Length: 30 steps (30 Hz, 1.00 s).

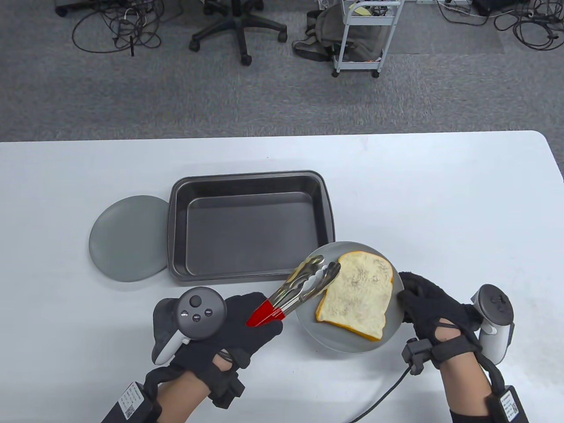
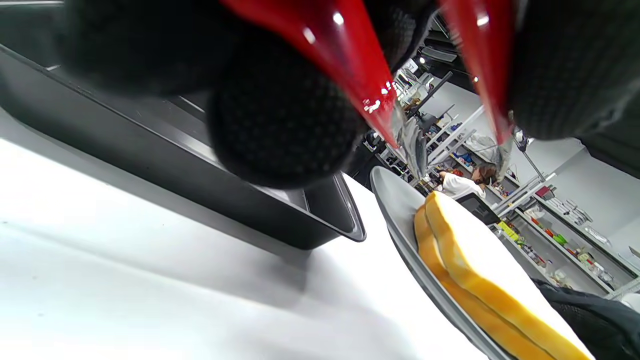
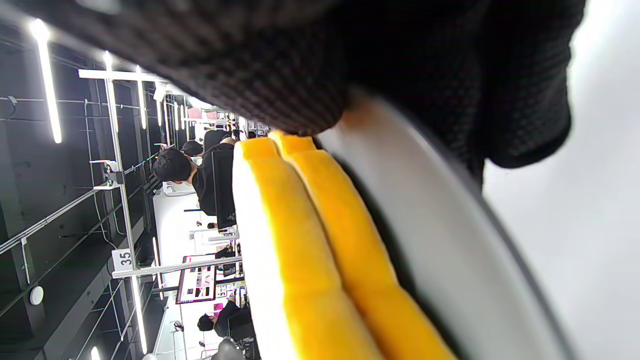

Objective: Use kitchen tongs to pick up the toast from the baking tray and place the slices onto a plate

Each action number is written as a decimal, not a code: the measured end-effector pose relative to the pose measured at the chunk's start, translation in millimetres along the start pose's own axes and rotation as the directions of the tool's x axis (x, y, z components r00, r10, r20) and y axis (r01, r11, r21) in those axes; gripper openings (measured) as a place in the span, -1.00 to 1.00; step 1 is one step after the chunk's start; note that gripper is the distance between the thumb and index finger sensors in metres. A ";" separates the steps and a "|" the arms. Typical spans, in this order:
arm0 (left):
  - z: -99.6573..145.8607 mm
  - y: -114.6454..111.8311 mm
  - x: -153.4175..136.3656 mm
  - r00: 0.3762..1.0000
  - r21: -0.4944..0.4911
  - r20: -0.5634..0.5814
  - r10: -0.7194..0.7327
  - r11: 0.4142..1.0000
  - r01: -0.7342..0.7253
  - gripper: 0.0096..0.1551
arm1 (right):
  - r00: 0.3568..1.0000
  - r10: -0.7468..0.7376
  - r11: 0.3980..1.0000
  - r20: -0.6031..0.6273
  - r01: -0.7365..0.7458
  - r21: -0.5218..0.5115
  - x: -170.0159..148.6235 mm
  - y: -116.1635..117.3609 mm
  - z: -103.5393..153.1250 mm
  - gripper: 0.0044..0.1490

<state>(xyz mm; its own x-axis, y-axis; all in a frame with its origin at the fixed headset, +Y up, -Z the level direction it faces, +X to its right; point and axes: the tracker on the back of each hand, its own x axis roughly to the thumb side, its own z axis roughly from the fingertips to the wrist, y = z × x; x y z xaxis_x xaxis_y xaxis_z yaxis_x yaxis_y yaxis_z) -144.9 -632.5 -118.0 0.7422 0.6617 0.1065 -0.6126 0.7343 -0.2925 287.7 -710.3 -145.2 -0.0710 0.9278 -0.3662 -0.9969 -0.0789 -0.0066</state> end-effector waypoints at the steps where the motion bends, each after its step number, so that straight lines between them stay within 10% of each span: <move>1: 0.4 1.5 -1.2 1.000 0.003 -0.003 -0.004 1.000 0.004 -0.02 | 1.000 0.001 1.000 0.002 -0.001 -0.002 0.1 -0.2 0.1 -0.32; 30: 31.4 97.5 -106.4 0.948 0.511 -0.292 0.128 0.859 0.041 0.10 | 1.000 -0.004 1.000 0.007 0.004 -0.013 -0.3 -0.2 -0.2 -0.32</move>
<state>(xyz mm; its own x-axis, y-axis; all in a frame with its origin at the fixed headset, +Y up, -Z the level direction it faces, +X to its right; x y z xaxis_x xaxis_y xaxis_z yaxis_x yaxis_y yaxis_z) -292.1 -626.6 -128.0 0.7040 0.6770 -0.2143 -0.6345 0.7353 0.2384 288.0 -710.7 -145.3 -0.0672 0.9306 -0.3599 -0.9966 -0.0797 -0.0200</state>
